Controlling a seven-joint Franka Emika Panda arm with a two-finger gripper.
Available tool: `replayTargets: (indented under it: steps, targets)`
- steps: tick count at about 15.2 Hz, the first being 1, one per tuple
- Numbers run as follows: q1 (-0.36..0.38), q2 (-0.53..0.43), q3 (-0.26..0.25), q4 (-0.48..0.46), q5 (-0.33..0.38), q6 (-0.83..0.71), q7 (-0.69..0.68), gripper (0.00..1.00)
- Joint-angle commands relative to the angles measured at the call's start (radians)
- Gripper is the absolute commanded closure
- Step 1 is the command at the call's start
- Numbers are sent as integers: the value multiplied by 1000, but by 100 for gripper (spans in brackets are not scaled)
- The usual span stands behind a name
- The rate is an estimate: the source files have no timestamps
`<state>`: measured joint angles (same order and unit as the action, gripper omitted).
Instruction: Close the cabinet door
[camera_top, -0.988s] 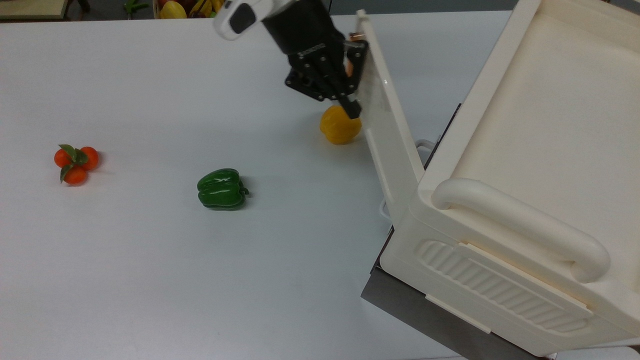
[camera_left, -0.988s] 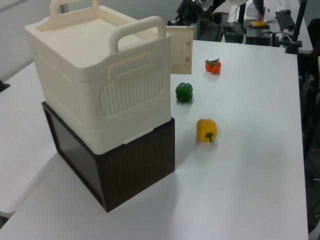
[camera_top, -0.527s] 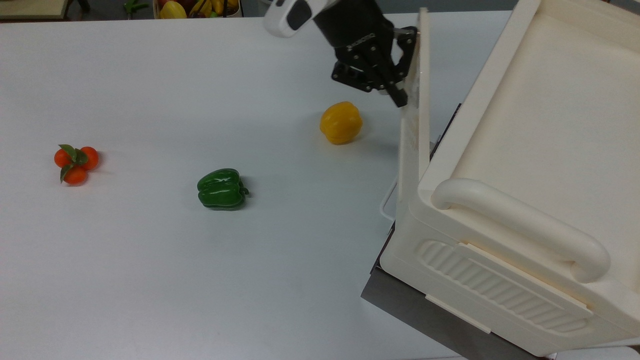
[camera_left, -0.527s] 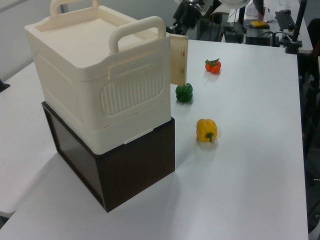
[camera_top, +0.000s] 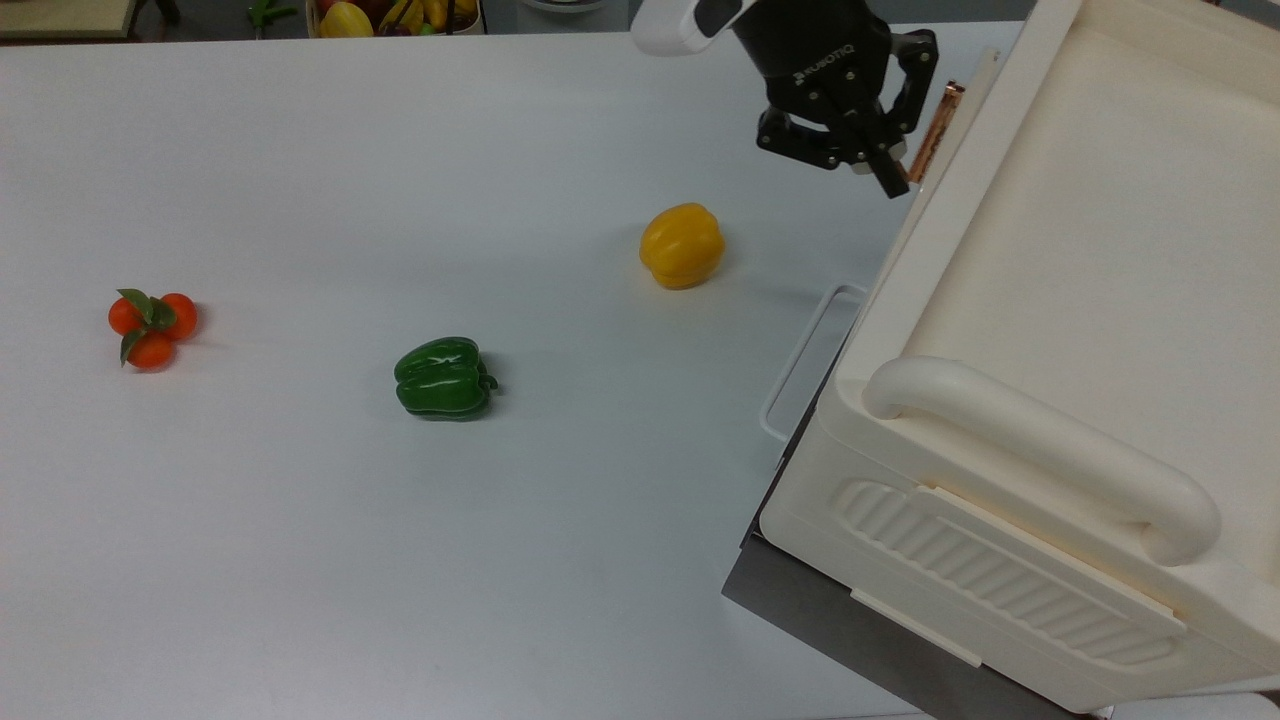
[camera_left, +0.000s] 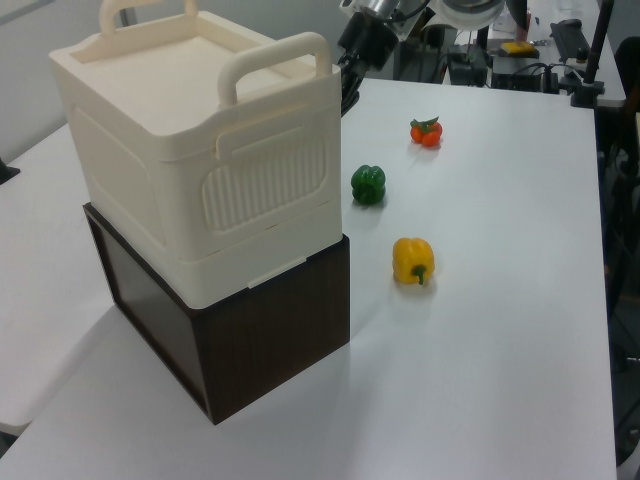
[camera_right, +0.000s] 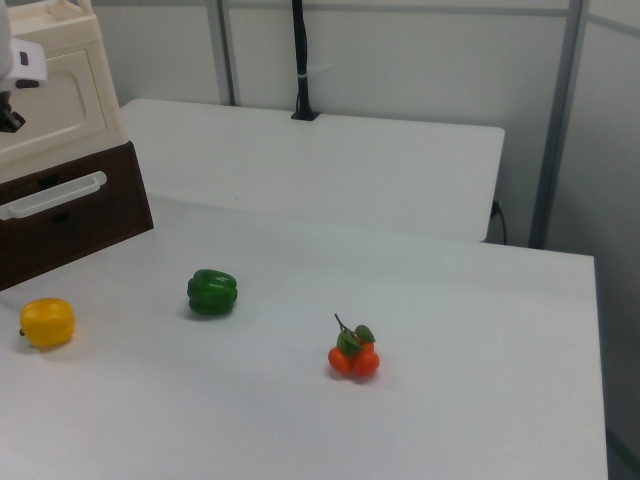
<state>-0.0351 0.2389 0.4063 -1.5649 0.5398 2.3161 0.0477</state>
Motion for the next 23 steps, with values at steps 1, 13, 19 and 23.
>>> replayTargets:
  steps: [1, 13, 19, 23]
  targets:
    - [24, 8, 19, -15, -24, 86, 23, 100]
    - [-55, -130, -62, -73, -101, -271, 17, 97]
    - [-42, -236, -184, -72, -274, -565, 23, 0]
    - [-10, -282, -266, -70, -311, -664, 23, 0]
